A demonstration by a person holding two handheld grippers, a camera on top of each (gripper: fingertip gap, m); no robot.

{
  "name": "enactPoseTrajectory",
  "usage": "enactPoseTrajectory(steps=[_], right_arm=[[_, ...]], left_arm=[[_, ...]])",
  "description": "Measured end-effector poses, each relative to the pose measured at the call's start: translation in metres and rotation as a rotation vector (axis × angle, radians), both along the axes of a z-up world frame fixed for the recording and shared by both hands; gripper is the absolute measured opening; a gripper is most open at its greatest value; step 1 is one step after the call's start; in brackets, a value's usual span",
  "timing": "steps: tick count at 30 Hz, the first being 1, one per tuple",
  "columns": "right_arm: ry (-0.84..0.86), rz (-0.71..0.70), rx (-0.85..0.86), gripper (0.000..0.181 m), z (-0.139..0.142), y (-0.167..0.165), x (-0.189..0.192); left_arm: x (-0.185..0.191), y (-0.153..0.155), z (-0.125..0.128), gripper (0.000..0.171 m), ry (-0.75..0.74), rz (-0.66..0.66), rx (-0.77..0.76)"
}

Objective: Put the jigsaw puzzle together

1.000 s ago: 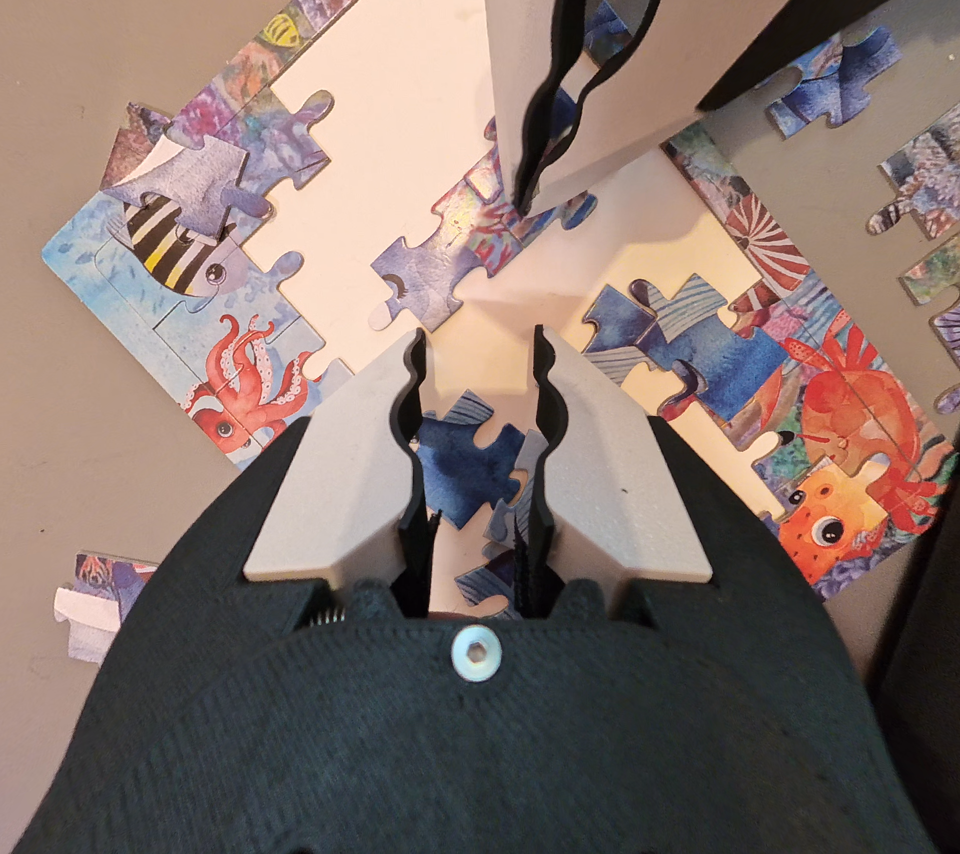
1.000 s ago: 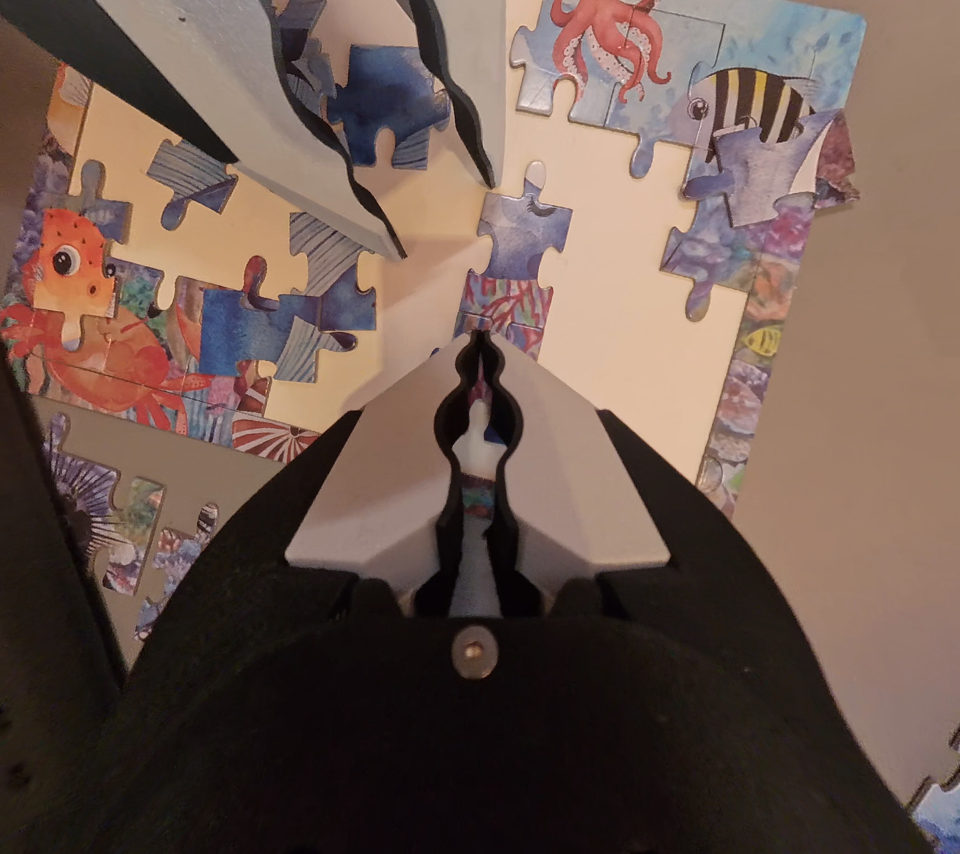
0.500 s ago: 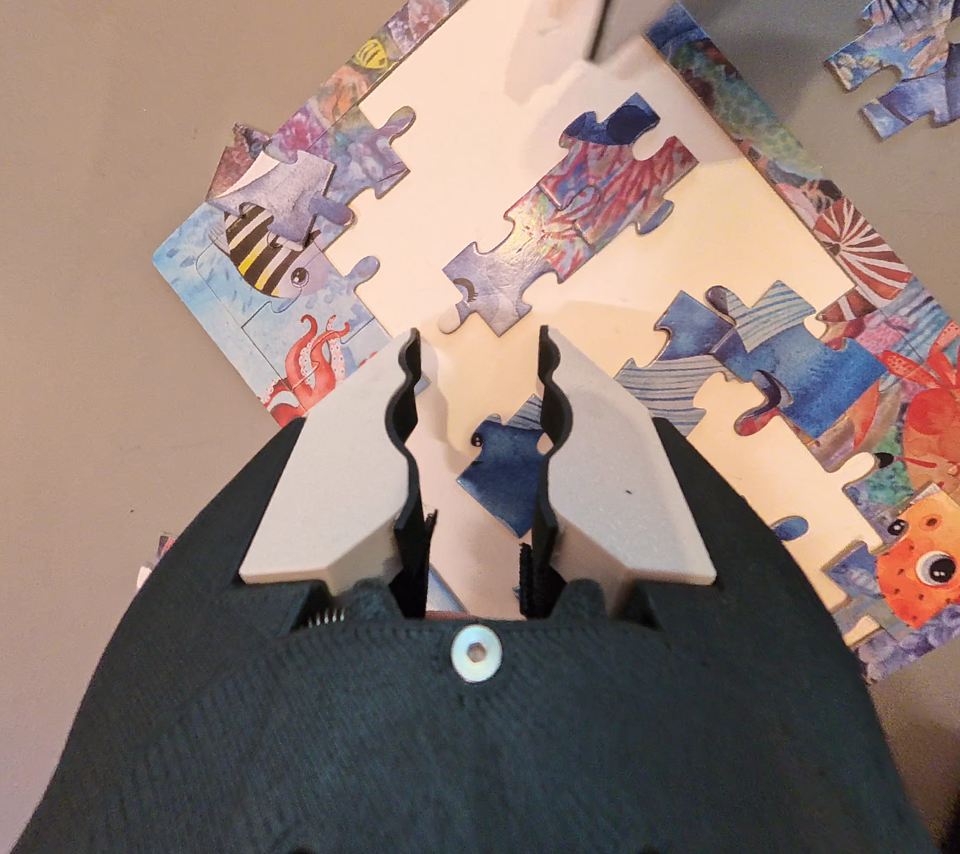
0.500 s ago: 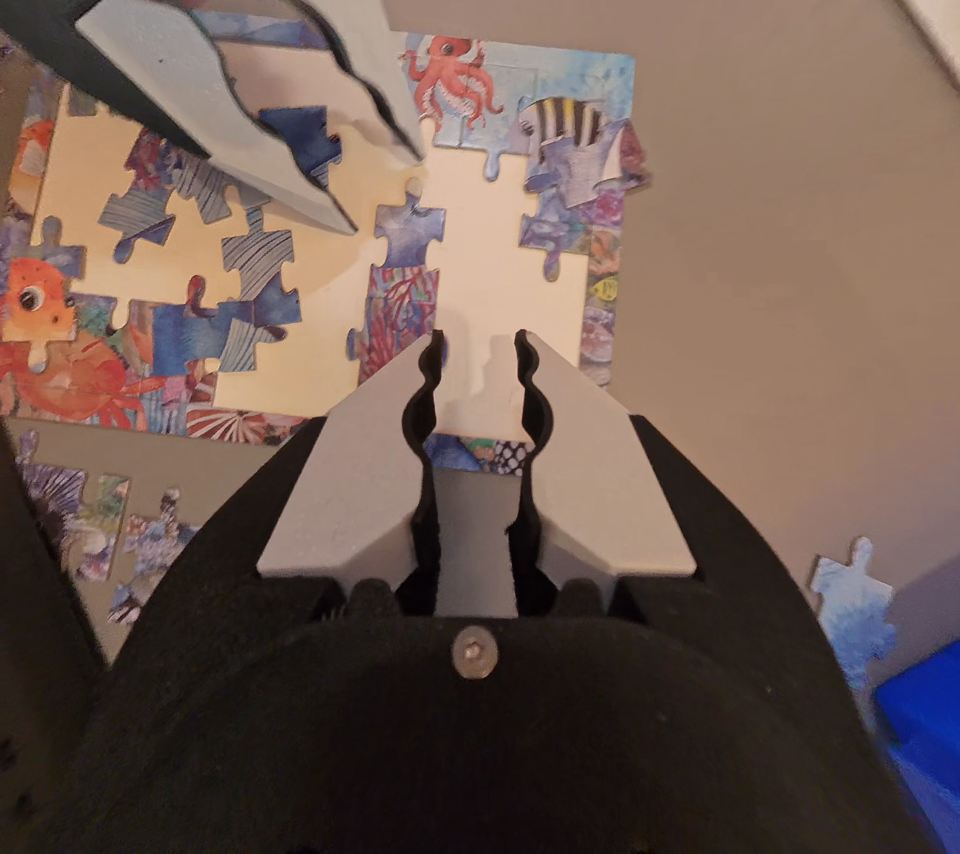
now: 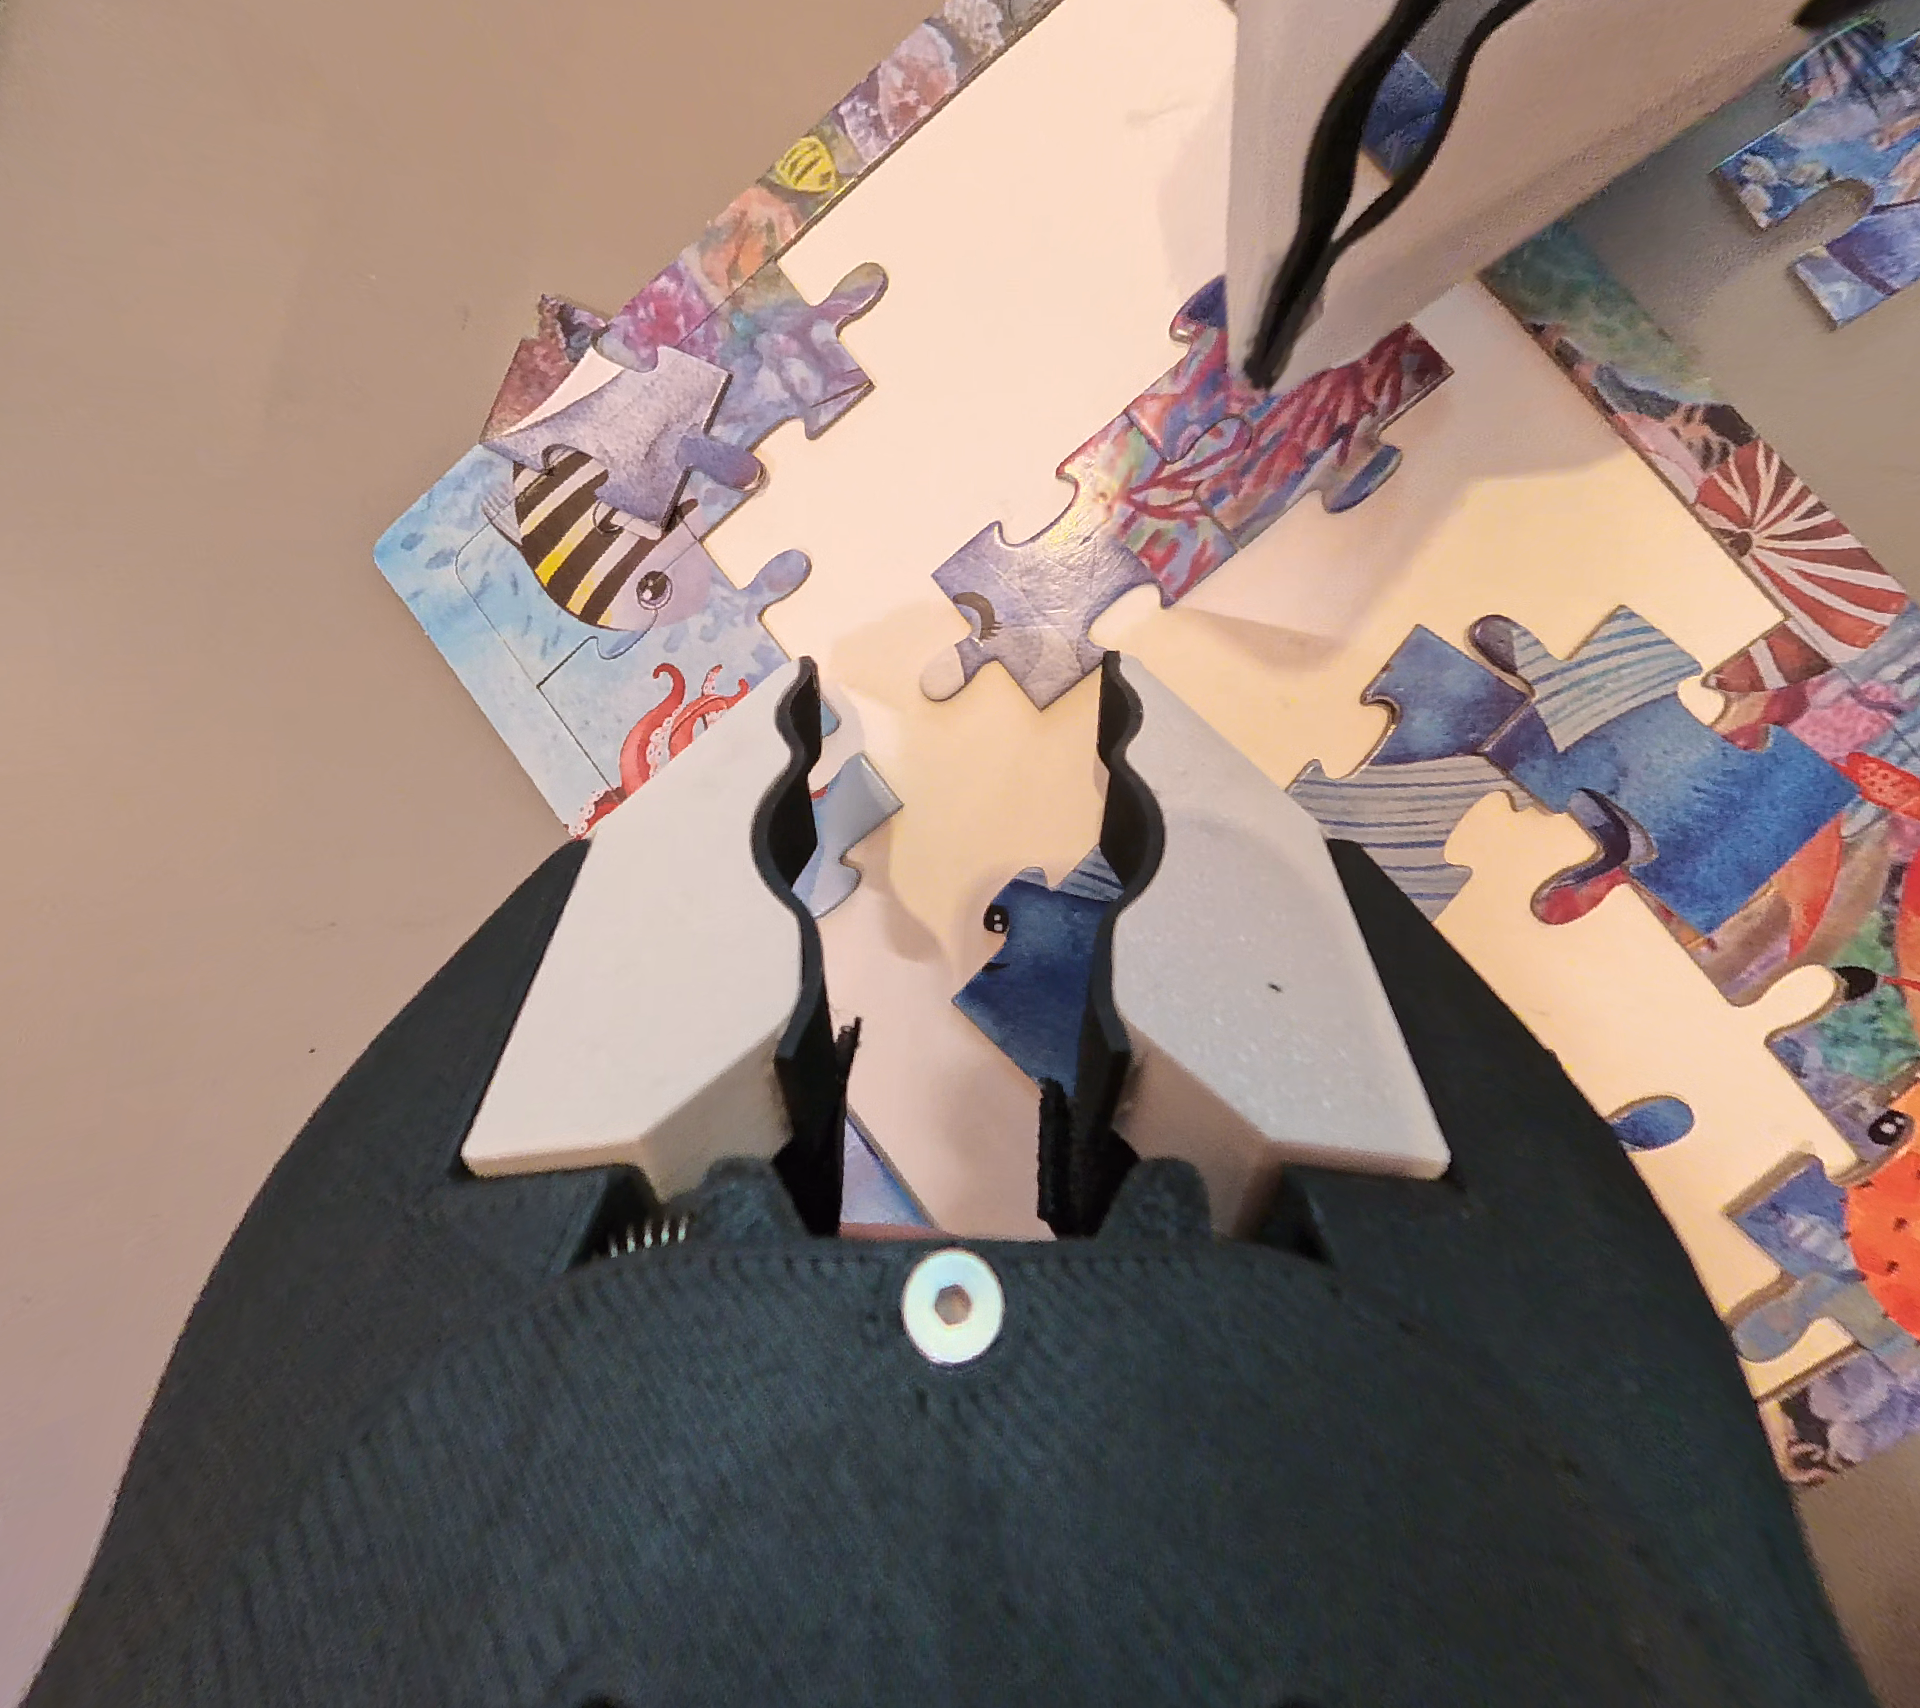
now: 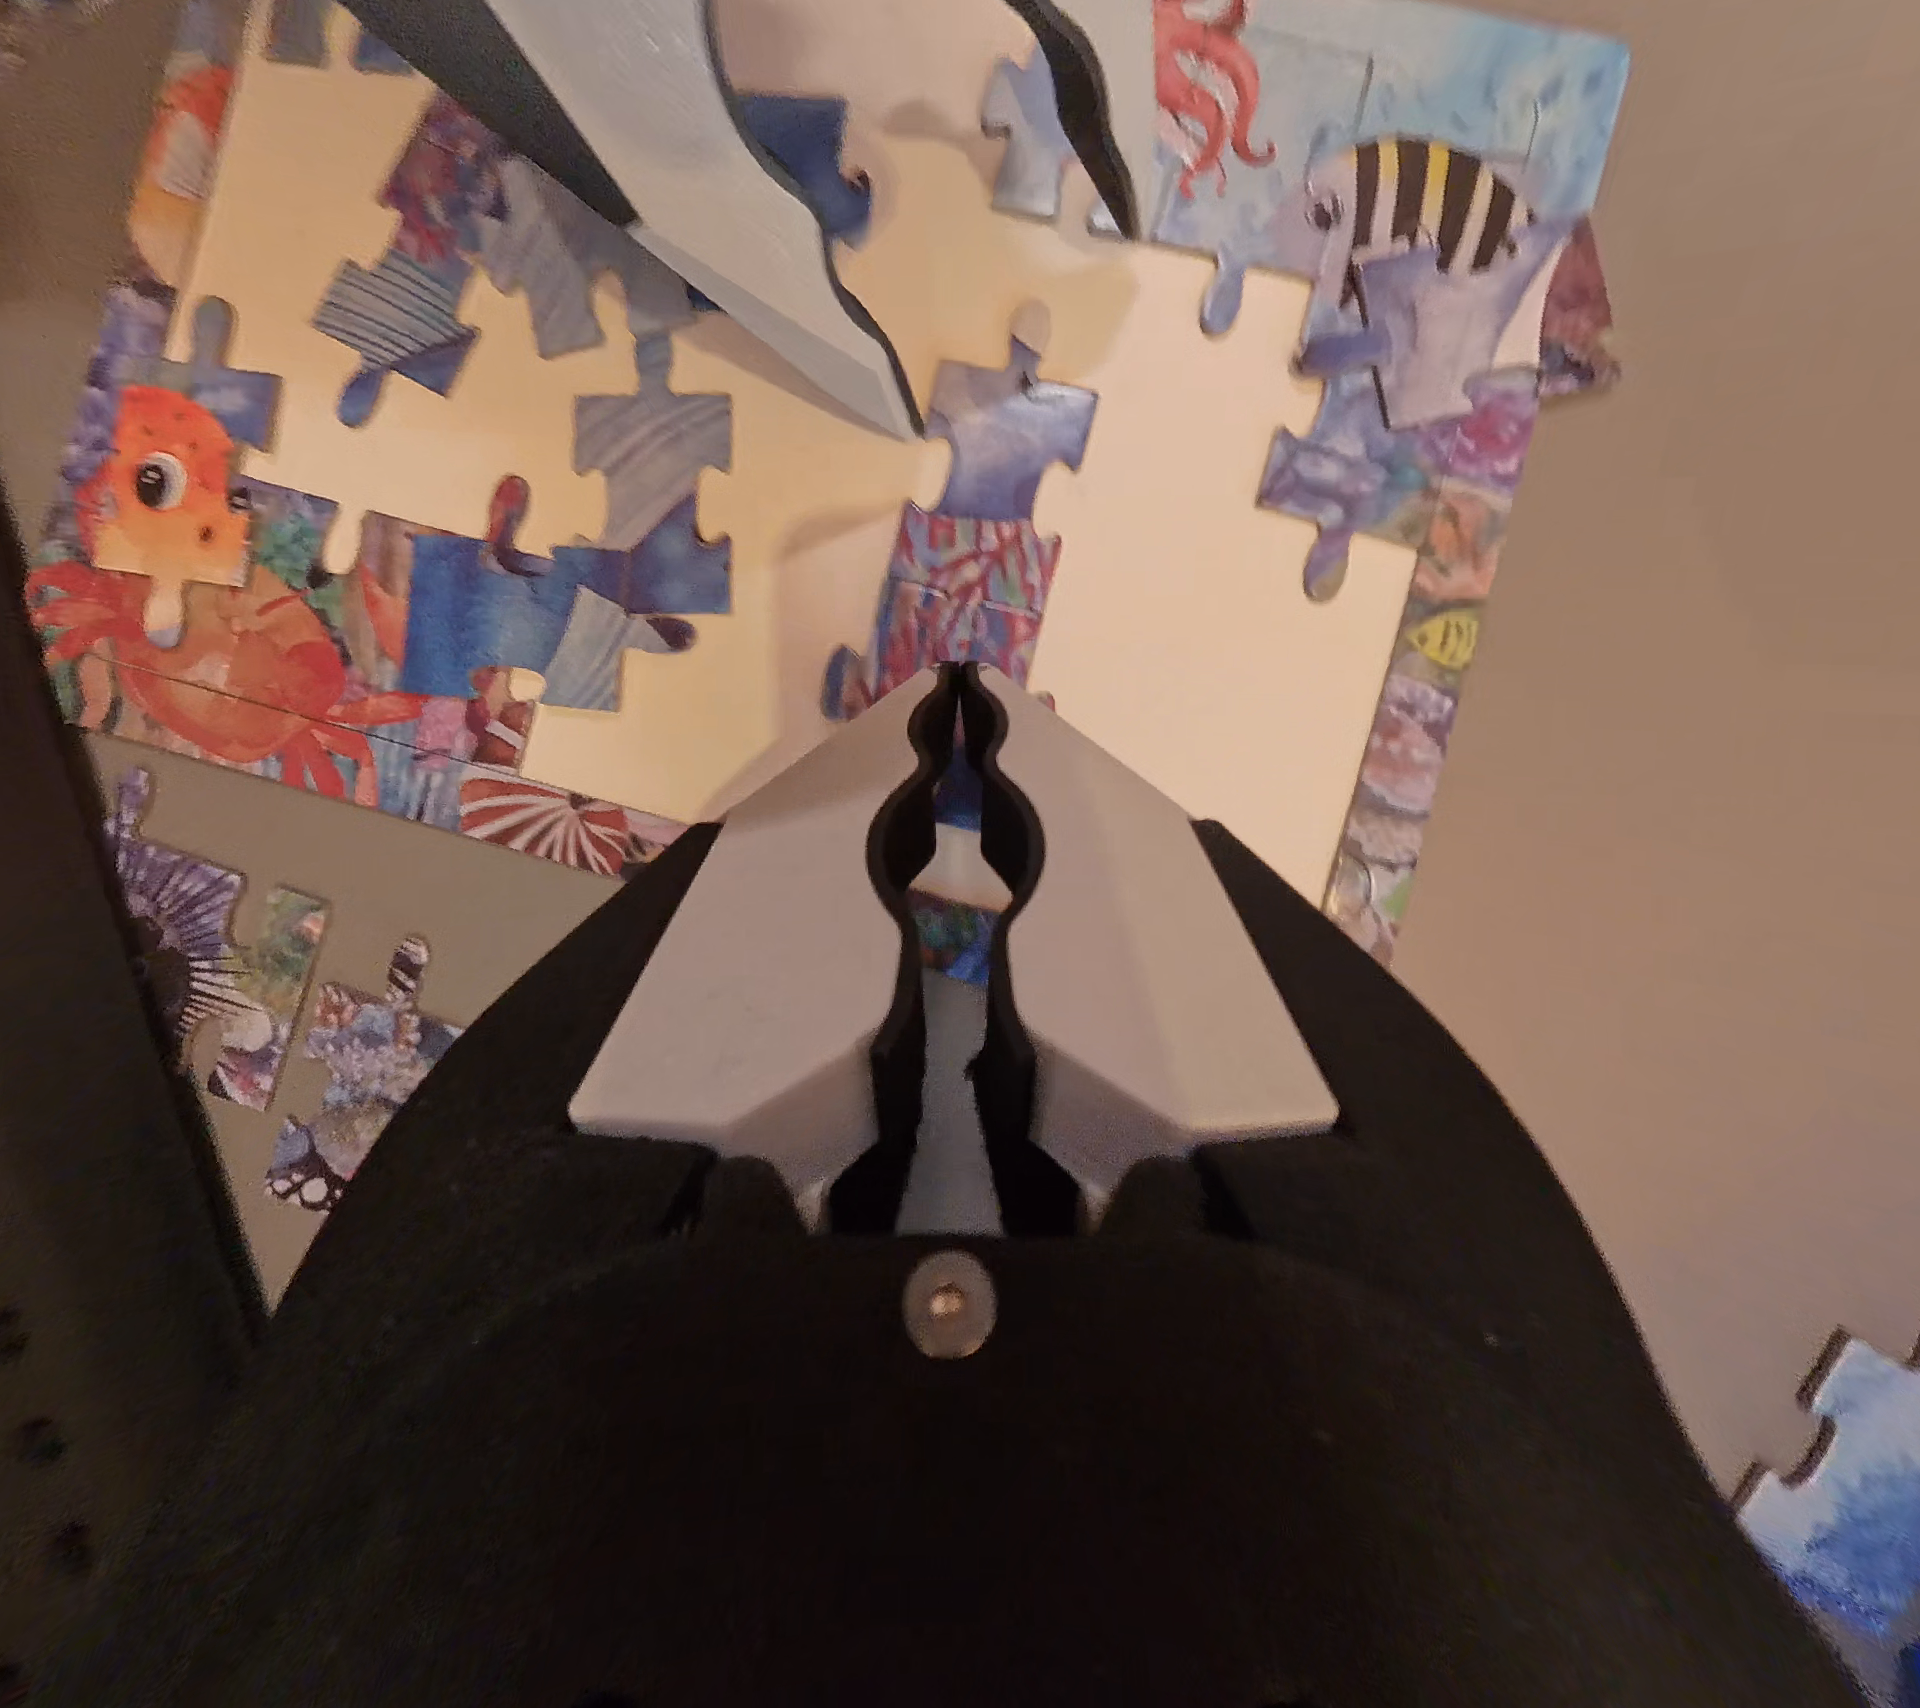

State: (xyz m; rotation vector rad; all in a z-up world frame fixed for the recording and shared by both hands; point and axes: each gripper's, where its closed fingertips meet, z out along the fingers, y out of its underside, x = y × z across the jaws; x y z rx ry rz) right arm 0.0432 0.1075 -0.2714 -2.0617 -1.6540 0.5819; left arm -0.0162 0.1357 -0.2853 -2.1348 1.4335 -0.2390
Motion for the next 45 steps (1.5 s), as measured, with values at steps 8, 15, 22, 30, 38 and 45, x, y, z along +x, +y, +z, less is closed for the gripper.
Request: enactPoseTrajectory(steps=[8,15,22,30,38,45], right_arm=[[-0.048,-0.018,0.021,0.0,-0.01,0.004,0.002],[-0.027,-0.049,-0.078,0.029,-0.012,0.0,0.005],[-0.01,-0.02,-0.125,0.026,-0.01,-0.008,0.004],[0.028,-0.034,-0.114,0.028,-0.002,-0.003,0.003],[0.068,-0.054,-0.075,0.044,0.005,0.003,0.0],[-0.014,-0.031,-0.003,0.052,-0.013,-0.001,-0.012]], left_arm=[[-0.001,0.002,0.0,0.053,-0.003,0.005,0.007],[-0.004,0.009,0.001,0.053,-0.003,0.028,0.034],[-0.016,0.03,0.005,0.045,0.032,0.107,0.139],[-0.031,0.041,0.009,0.045,0.021,0.17,0.154],[-0.054,0.051,0.018,0.044,0.018,0.234,0.18],[-0.062,0.053,0.017,0.043,-0.002,0.259,0.153]])
